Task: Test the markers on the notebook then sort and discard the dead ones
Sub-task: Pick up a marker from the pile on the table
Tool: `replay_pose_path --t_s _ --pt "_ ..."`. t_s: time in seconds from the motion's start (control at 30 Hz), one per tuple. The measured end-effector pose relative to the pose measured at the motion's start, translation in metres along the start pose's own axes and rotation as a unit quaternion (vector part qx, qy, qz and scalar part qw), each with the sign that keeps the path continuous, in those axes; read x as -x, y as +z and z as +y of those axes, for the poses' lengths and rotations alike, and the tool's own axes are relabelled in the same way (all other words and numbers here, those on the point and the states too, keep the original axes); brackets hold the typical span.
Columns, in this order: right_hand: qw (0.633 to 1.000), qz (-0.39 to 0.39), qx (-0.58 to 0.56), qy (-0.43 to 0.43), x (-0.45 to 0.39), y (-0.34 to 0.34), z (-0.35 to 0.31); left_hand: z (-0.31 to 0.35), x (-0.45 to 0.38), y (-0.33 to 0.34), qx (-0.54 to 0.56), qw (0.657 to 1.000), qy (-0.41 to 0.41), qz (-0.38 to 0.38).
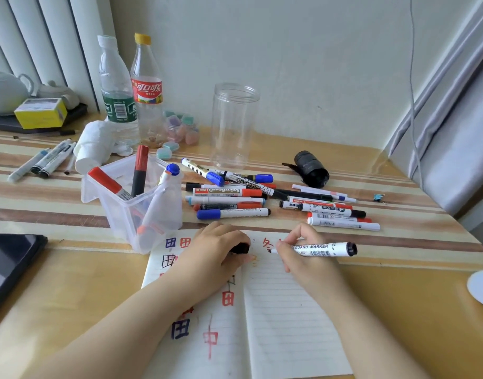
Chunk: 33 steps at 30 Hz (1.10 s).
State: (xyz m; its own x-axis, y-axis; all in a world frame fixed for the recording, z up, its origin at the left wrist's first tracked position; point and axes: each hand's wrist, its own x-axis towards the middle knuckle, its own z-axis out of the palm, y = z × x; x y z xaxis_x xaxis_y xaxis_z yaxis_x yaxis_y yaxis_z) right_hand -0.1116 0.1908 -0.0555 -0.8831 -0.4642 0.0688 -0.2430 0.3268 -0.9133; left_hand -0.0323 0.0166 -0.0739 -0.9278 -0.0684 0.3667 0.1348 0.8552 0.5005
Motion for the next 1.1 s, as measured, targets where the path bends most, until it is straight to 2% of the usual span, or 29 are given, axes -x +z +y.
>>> replay_pose_path --t_s 0.1,0.2,0.5,0.83,1.1 --pt "0.998 0.020 0.029 -0.047 -0.002 0.001 0.006 0.001 0.002 0.001 0.001 1.000 0.003 0.004" --pt "0.997 0.020 0.034 -0.059 -0.003 0.002 0.010 0.001 0.002 0.001 -0.003 1.000 0.010 0.007" --pt "0.998 -0.004 0.032 -0.048 -0.003 0.002 0.013 0.000 0.002 0.002 0.013 1.000 -0.006 0.025" --pt "0.997 0.026 0.039 -0.054 -0.004 0.002 0.016 -0.001 0.004 0.003 0.010 1.000 -0.006 0.020" --pt "0.998 -0.004 0.037 -0.056 0.001 0.001 0.010 -0.002 0.004 0.005 0.004 0.999 0.008 0.034"
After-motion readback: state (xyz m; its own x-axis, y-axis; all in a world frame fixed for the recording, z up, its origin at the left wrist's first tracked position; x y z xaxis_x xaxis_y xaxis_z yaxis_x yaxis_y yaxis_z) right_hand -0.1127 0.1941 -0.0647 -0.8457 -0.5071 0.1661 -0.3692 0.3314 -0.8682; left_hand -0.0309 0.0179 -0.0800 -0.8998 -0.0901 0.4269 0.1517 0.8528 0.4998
